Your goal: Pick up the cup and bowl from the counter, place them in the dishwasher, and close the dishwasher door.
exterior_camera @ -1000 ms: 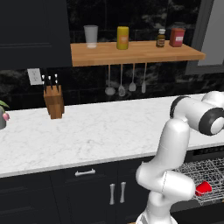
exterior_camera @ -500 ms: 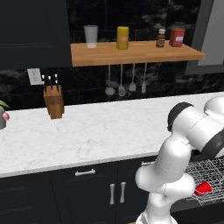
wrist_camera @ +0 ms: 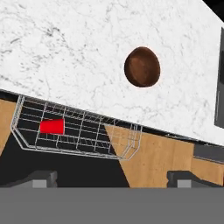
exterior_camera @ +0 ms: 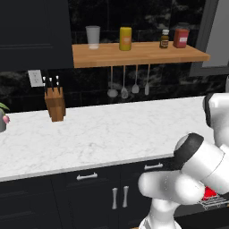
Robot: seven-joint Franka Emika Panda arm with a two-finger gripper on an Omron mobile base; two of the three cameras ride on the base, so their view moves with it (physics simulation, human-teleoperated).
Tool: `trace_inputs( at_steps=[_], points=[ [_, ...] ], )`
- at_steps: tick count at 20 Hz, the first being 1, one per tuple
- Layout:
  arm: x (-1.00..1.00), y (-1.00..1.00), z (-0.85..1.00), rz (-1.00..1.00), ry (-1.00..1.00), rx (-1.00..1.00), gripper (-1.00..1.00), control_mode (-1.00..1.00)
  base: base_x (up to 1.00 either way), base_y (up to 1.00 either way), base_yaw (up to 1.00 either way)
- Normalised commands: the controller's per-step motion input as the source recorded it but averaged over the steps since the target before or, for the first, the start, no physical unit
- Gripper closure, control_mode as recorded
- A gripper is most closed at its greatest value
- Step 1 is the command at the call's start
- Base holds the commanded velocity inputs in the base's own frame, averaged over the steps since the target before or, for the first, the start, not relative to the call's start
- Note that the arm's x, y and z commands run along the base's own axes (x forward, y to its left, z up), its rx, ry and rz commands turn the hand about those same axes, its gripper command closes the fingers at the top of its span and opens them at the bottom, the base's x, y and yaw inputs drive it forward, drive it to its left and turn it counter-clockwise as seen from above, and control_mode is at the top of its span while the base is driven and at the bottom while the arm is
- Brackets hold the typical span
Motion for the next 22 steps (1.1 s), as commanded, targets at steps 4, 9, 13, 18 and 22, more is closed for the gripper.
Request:
trace_inputs(
  at_steps=[4, 9, 13, 18, 22],
  points=[
    [0.28, 0.04, 0.04, 0.0, 0.01, -0.05, -1.0, -1.0, 0.0, 0.0, 0.0],
    [0.69, 0.19, -0.05, -0.02, 0.0, 0.0, -1.0, -1.0, 0.0, 0.0, 0.0],
    [0.67, -0.03, 0.0, 0.0, 0.02, 0.0, -1.0, -1.0, 0.0, 0.0, 0.0],
    [0.51, -0.33, -0.05, -0.05, 0.03, 0.09, -1.0, -1.0, 0.0, 0.0, 0.0],
    [0.2, -0.05, -0.26, -0.03, 0.0, 0.18, -1.0, -1.0, 0.0, 0.0, 0.0]
  ],
)
